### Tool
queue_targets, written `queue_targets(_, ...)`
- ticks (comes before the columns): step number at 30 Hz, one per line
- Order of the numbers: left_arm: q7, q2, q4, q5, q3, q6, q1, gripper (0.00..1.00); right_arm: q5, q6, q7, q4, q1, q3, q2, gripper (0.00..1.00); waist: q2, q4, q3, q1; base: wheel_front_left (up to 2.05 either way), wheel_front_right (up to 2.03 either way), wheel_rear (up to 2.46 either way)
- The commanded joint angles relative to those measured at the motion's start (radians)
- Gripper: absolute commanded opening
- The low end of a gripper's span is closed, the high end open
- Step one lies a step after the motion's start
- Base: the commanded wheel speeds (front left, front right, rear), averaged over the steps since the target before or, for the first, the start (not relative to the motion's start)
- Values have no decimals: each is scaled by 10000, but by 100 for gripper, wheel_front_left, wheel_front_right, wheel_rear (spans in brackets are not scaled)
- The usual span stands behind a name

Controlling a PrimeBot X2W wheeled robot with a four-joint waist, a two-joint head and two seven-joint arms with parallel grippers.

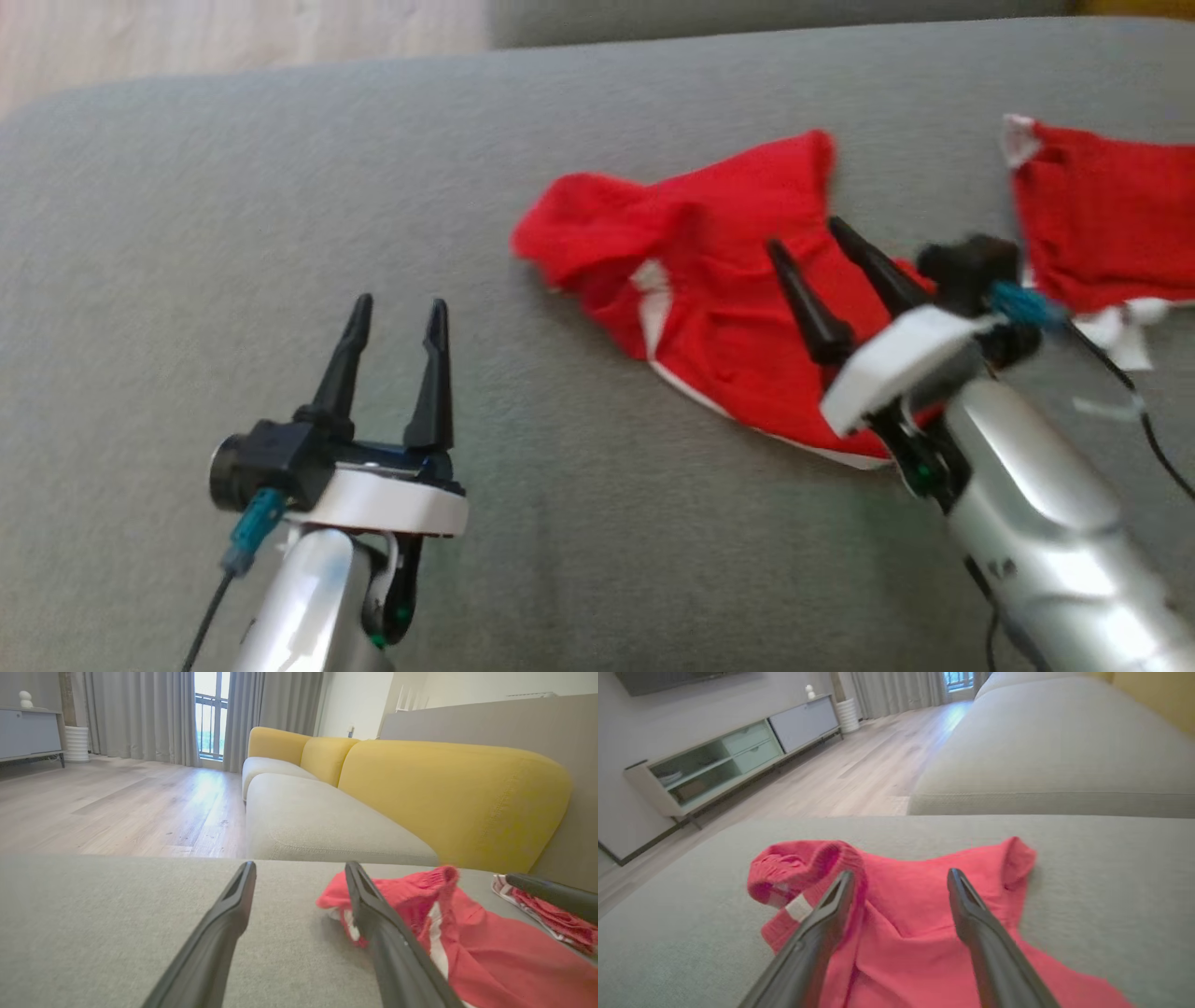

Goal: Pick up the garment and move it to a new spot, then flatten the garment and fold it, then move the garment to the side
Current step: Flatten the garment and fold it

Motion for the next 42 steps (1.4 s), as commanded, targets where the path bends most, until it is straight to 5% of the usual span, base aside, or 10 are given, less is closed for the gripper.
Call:
queue_targets(1, -51, 103, -418, 107, 468, -51, -85, 100, -257, -7, -249, -485, 302, -393, 129, 100, 0, -526, -365, 1, 0, 0, 0)
queue_targets(14, -51, 59, -760, 238, 691, -271, 98, 100, -3065, -7, -836, -2779, 3258, -4226, 1502, 100, 0, -1046, -264, 1, 0, 0, 0)
queue_targets(33, -51, 49, -528, 310, 129, -446, 16, 100, -3298, -7, -447, -3698, 3777, -4344, 1782, 100, 0, -883, -93, 1, 0, 0, 0)
queue_targets(42, 225, 697, 594, -269, -2119, -493, -1060, 100, -3340, -7, -426, -3717, 3705, -4352, 1783, 100, 0, -1212, 269, 1, 0, 0, 0)
